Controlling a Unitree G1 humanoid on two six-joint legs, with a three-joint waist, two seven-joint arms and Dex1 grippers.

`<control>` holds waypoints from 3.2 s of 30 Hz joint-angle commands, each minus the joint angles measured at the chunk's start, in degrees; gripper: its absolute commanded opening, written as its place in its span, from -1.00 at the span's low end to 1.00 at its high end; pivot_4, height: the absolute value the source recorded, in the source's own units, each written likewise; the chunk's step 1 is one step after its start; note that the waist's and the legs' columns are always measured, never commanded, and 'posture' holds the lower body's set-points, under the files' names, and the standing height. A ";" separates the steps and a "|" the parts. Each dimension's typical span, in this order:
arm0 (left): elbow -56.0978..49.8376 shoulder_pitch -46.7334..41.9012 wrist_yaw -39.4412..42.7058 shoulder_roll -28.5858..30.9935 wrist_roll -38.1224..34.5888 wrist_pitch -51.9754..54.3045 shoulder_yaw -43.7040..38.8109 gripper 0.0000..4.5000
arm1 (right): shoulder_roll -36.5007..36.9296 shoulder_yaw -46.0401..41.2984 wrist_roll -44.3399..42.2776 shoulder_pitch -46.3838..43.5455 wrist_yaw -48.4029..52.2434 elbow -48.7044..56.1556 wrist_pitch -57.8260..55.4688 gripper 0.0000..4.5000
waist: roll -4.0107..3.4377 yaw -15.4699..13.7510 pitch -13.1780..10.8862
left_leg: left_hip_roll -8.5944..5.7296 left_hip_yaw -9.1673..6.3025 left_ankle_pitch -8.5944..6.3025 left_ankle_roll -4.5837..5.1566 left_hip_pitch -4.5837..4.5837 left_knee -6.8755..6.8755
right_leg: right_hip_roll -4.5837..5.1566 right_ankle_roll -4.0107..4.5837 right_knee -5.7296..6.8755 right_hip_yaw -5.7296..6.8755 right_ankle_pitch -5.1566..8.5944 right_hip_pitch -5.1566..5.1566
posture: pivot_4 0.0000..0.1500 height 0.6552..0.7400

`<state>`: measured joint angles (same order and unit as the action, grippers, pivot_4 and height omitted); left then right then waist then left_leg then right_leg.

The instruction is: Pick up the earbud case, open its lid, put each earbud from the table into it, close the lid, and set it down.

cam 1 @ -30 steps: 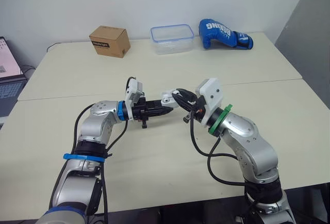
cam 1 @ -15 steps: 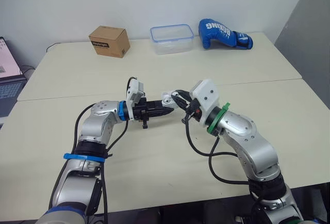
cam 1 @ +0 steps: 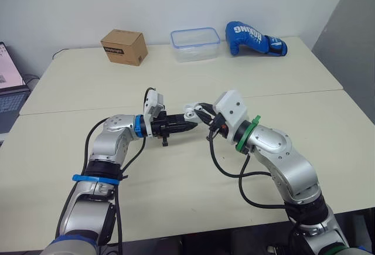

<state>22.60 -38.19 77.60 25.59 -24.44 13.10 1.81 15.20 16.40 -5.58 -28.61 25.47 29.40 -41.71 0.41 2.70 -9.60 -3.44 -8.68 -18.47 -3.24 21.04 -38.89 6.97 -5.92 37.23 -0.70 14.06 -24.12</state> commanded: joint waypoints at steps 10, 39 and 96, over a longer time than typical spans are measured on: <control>-2.25 -1.30 0.13 0.45 -0.76 -1.36 -1.35 -0.66 | 0.43 -0.57 -0.77 -0.60 0.32 1.87 -0.56 0.06 | 0.00 0.02 0.00 | 0.00 0.00 0.00 0.00 0.00 0.00 | 0.00 0.00 0.00 -0.01 0.00 0.00 | 1.00 0.78; -8.56 1.45 1.36 2.00 -2.50 2.98 -1.15 -0.66 | 11.65 -2.86 -10.19 -25.43 24.42 -29.72 5.97 -0.99 | 0.00 0.61 0.00 | 0.01 0.03 0.00 0.00 0.01 0.04 | 0.02 0.00 -0.07 0.00 0.00 -0.01 | 1.00 0.78; -7.55 -6.60 -12.24 3.95 -5.84 43.63 2.65 -0.66 | 25.09 -8.15 -10.62 -18.12 40.05 -22.45 13.21 -0.99 | 0.03 0.59 -0.02 | 0.00 0.03 0.00 0.01 0.03 0.01 | 0.02 -0.01 -0.05 0.03 0.00 0.03 | 1.00 0.78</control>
<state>14.54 -43.67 65.57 29.49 -29.41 54.02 4.20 39.65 10.96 -14.74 -45.97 65.12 3.91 -29.00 0.44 3.29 -9.62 -3.45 -8.66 -18.48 -3.24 21.07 -38.88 6.99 -5.93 37.19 -0.68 14.06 -24.09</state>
